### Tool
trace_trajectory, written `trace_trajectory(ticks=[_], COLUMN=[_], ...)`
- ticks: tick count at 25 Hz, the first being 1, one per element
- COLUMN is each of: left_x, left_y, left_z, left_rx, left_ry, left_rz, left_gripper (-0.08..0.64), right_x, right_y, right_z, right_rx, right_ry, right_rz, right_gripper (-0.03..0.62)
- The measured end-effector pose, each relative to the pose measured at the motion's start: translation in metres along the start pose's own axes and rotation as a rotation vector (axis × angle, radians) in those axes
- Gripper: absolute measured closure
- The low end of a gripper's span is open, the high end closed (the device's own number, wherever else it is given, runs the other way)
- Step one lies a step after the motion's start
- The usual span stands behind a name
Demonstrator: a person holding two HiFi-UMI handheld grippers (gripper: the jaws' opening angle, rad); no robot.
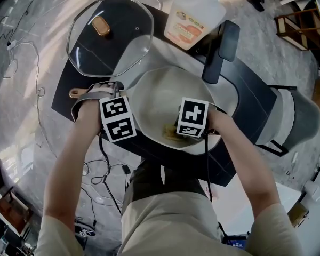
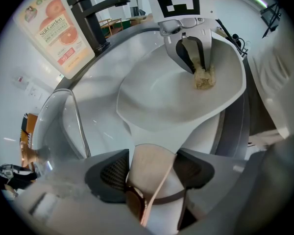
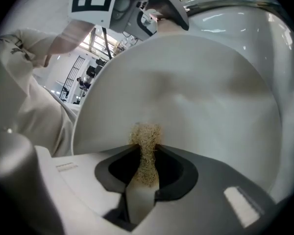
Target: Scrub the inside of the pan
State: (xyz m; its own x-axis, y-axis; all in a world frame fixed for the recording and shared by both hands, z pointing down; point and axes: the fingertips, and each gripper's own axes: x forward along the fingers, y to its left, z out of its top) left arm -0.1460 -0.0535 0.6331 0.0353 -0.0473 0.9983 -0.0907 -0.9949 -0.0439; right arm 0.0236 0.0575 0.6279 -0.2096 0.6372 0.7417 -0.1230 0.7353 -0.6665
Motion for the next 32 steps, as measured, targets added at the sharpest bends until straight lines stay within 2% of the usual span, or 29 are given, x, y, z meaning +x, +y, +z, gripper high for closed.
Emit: trace_trajectory(ticks=[3,8,13,17,23,27,30,32], left_x=[-0.001,-0.001,-0.001,-0.001,0.001,0.003,0.003,0.003], left_y=[0.001,0.000,0.000,0.001,0.001,0.001,0.001,0.002], left_z=[0.001,0.000,0.000,0.000,-0.001,-0.001,-0.001,-0.001], left_rx=[0.004,0.008,0.008,0.006,0.001,-0.005,-0.008,-0.009], left_ry=[-0.005,-0.008,-0.009,-0.006,0.001,0.010,0.016,0.021], left_rz=[0.008,0.009,0.012,0.015,0.010,0.010,0.010,0.019], left_gripper=[0.268,0.268,0.268,0.268,0.268,0.268,0.268,0.268], right_x=[0.003,0.002,-0.006,-0.015,-0.021,-0.021,-0.019,-0.018], right_y=[-0.002,-0.022,-0.056,-0.092,-0.115,-0.120,-0.113,-0.101], right_z=[0.021,0.058,0.076,0.075,0.049,0.007,-0.024,-0.037], right_rx=[0.004,0.153,0.169,0.209,0.232,0.203,0.183,0.186], right_ry=[-0.082,-0.250,-0.301,-0.318,-0.233,-0.045,0.078,0.113], right_rz=[-0.002,-0.060,-0.239,-0.376,-0.505,-0.572,-0.560,-0.501], right_gripper=[0.491,0.481,0.482,0.485,0.489,0.491,0.492,0.492])
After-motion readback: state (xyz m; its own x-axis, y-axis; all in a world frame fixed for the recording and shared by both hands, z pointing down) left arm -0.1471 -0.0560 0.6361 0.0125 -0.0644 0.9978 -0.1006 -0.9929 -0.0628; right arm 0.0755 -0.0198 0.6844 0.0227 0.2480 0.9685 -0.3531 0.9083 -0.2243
